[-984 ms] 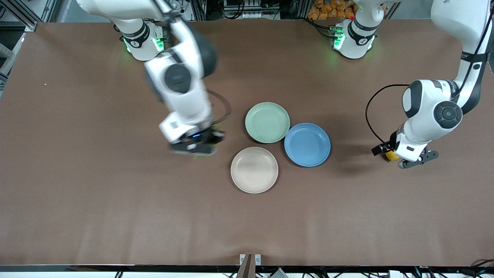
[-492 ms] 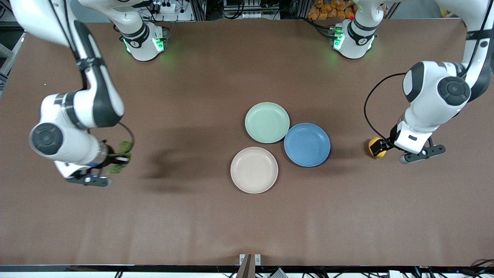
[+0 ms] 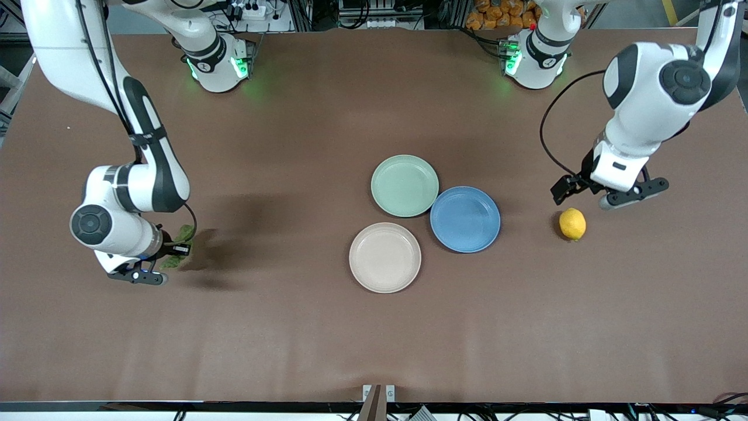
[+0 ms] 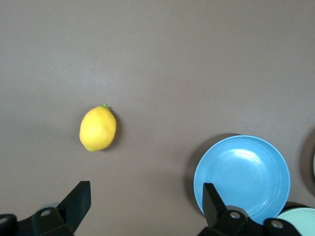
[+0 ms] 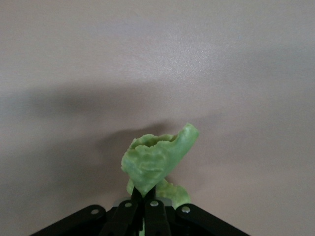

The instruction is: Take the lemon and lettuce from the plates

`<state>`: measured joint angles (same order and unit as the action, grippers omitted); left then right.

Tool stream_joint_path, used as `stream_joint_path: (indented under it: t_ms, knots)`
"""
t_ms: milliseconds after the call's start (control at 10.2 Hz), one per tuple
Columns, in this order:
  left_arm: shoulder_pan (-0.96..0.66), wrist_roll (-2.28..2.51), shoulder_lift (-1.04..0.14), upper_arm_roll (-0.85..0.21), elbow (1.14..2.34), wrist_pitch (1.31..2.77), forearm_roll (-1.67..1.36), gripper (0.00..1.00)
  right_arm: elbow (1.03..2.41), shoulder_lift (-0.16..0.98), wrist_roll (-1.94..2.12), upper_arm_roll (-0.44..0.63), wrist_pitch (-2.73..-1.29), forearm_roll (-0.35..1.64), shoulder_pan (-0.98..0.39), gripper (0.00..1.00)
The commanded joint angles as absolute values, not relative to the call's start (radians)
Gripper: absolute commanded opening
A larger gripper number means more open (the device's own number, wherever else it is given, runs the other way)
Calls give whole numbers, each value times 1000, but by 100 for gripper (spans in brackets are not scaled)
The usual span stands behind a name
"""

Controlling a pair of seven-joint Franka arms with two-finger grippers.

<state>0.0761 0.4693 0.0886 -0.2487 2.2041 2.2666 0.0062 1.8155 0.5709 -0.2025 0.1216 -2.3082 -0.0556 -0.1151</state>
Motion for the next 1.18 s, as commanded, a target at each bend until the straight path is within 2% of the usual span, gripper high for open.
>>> stream_joint_path:
  t_ms: [0,98,393,689,885,1082]
  knots:
    - [84,472,103,-259,2121,2223,-14,100,1813,575,-134,123,-2327,-38,-98,99]
    - [87,472,83,-258,2029,2148,-14,100,1801,534,-91,123,-2271,-37,-97,100]
    - [90,466,17,-256,1777,1935,-9,100,1651,328,-84,68,-1866,-34,-48,100]
    - [94,335,25,-242,1683,1808,-2,100,1649,131,-65,60,-1801,-34,-46,100]
    - [91,247,37,-216,1626,1723,2,100,1615,51,46,32,-1780,-34,-23,100]
    - [4,186,77,-103,1628,1715,9,100,1612,2,54,38,-1750,-35,-28,100]
